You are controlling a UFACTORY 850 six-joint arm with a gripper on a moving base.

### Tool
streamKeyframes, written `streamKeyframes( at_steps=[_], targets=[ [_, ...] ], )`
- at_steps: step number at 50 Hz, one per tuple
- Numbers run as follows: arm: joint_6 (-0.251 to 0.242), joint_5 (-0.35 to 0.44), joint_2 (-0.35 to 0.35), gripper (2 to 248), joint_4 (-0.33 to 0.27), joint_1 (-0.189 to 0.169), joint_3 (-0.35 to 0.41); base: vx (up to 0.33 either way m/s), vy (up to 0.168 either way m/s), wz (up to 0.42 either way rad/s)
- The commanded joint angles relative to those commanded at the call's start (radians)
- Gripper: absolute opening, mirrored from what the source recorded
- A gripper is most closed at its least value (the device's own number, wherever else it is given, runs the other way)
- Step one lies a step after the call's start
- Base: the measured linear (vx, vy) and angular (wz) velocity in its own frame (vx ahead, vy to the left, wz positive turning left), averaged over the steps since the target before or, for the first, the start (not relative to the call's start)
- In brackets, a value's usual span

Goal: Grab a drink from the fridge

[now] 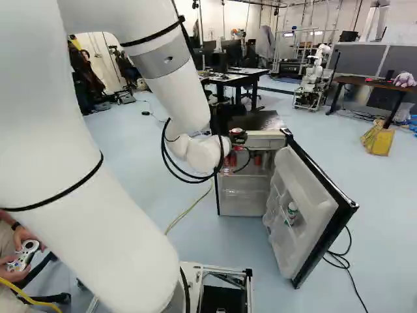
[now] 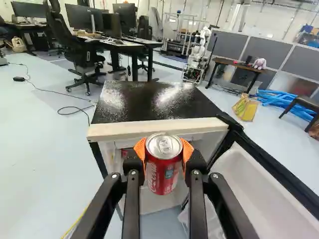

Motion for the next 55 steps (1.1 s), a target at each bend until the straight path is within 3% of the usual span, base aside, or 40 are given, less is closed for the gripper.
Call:
streamKeyframes(
  at_steps=[28, 55],
  targets=[
    [0.0, -0.029, 0.002, 92, 0.0, 0.02, -0.067, 0.0, 0.0, 0.0],
    [0.0, -0.056, -0.066, 92, 0.0, 0.04, -0.143, 0.0, 0.0, 0.0]
  ],
)
